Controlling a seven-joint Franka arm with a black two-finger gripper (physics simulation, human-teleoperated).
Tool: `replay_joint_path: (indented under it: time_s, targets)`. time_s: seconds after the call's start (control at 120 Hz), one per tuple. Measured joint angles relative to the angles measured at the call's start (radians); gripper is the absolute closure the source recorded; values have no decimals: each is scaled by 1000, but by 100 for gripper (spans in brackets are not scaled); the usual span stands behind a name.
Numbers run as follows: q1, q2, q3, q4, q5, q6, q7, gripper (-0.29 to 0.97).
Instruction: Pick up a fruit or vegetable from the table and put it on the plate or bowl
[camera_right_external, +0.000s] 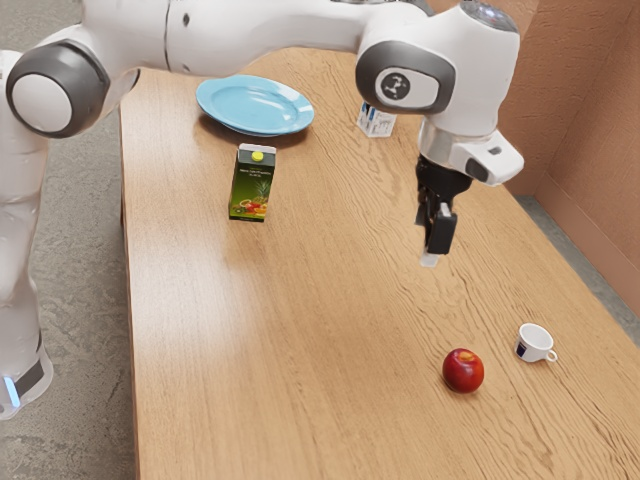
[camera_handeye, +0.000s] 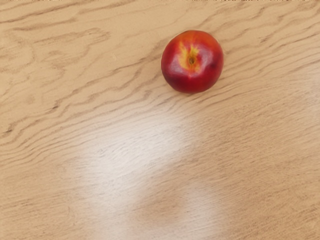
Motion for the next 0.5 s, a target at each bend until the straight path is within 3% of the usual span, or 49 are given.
replay_joint_path:
  time_s: [0.333, 0.5]
  targets:
    - [106, 22, -6, 13, 38, 14, -23, 0]
    - [114, 31, -9, 14, 34, 27, -31, 0]
